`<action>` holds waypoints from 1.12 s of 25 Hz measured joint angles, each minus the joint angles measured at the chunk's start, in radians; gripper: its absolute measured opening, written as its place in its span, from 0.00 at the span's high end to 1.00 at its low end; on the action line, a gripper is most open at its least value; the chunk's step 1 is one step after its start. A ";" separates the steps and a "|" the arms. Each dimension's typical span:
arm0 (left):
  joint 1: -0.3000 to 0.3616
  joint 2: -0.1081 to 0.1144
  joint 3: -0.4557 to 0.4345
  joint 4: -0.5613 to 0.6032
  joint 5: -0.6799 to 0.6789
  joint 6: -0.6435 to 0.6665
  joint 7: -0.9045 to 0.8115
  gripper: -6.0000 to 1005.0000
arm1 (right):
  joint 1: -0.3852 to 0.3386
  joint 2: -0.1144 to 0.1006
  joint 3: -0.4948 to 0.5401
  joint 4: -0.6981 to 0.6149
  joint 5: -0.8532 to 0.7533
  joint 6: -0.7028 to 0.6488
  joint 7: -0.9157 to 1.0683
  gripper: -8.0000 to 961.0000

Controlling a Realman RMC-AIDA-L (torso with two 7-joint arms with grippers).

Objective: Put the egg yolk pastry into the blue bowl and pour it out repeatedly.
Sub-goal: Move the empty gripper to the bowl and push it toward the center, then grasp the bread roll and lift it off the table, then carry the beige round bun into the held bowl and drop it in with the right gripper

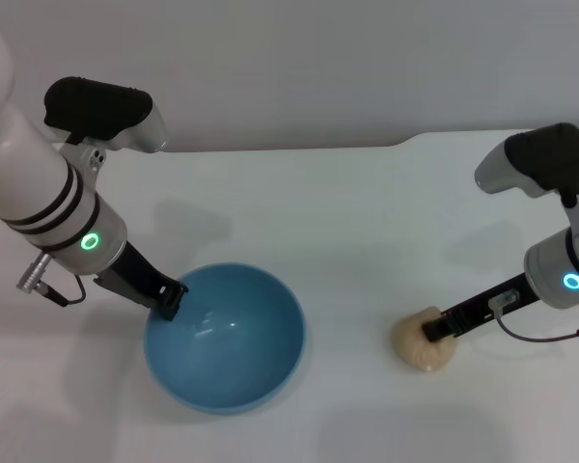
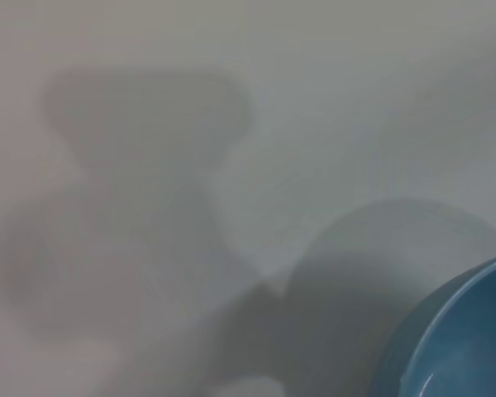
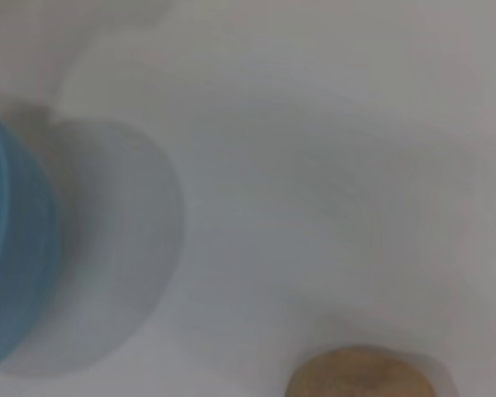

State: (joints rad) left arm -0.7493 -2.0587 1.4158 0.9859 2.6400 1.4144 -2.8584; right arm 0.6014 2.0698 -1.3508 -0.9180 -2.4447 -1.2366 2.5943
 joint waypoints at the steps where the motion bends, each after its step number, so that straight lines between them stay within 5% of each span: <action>1: -0.002 0.000 0.000 0.000 0.000 0.000 0.002 1.00 | -0.003 0.000 0.000 -0.012 0.000 -0.005 0.001 0.74; 8: -0.007 0.000 0.000 -0.007 -0.002 0.000 0.017 1.00 | -0.014 -0.001 0.010 -0.057 0.002 -0.038 0.002 0.81; 16: -0.023 0.000 0.000 -0.007 0.000 0.012 0.017 1.00 | -0.062 -0.001 0.016 -0.333 0.099 -0.117 -0.004 0.87; 28: -0.056 -0.009 0.040 -0.007 -0.024 0.004 0.014 1.00 | 0.024 0.001 -0.014 -0.422 0.244 -0.072 -0.059 0.93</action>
State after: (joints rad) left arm -0.8054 -2.0675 1.4556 0.9786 2.6162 1.4182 -2.8442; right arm 0.6254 2.0705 -1.3648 -1.3403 -2.2009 -1.3083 2.5356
